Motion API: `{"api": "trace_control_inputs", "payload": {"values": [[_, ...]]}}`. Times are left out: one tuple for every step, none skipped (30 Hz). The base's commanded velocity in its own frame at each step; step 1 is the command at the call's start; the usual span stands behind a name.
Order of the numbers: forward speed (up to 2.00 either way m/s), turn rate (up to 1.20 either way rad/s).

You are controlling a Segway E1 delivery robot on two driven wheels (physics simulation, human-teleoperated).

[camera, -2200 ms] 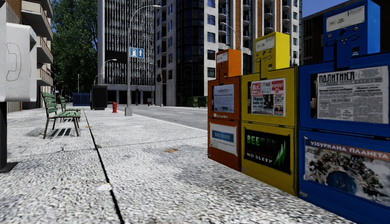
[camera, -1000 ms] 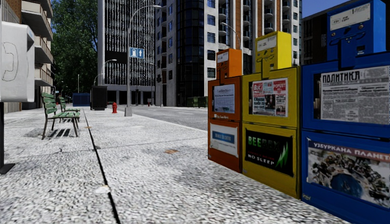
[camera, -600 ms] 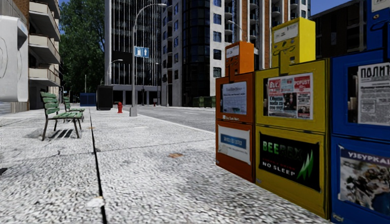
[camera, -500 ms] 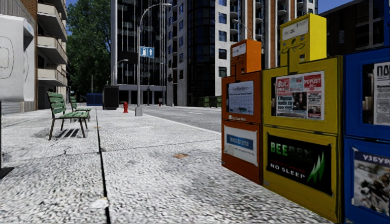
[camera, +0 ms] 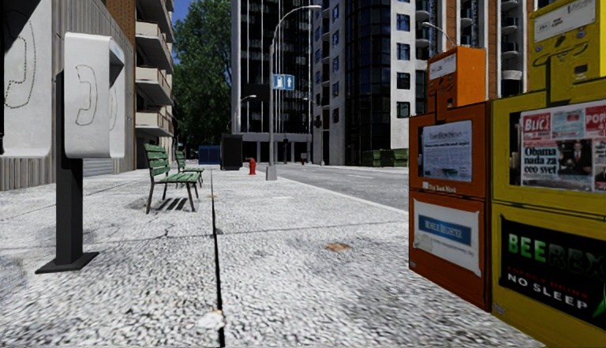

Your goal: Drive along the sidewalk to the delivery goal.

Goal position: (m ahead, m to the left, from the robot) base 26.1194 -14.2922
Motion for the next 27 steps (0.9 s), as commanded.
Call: {"api": "trace_control_inputs", "payload": {"values": [[0.54, 0.43], [0.59, 0.39], [0.6, 0.32], [0.62, 0.29], [0.63, 0.28], [0.68, 0.27], [0.68, 0.27], [0.77, 0.25], [0.83, 0.21], [0.86, 0.17], [0.89, 0.15], [0.91, 0.15], [0.93, 0.15], [0.93, 0.15], [0.94, 0.15], [0.94, 0.15], [0.96, 0.15], [0.97, 0.15], [0.97, 0.16], [0.99, 0.2], [1.01, 0.23], [1.02, 0.25], [1.02, 0.26], [1.02, 0.26], [1.02, 0.27], [1.03, 0.3], [1.04, 0.32]]}}
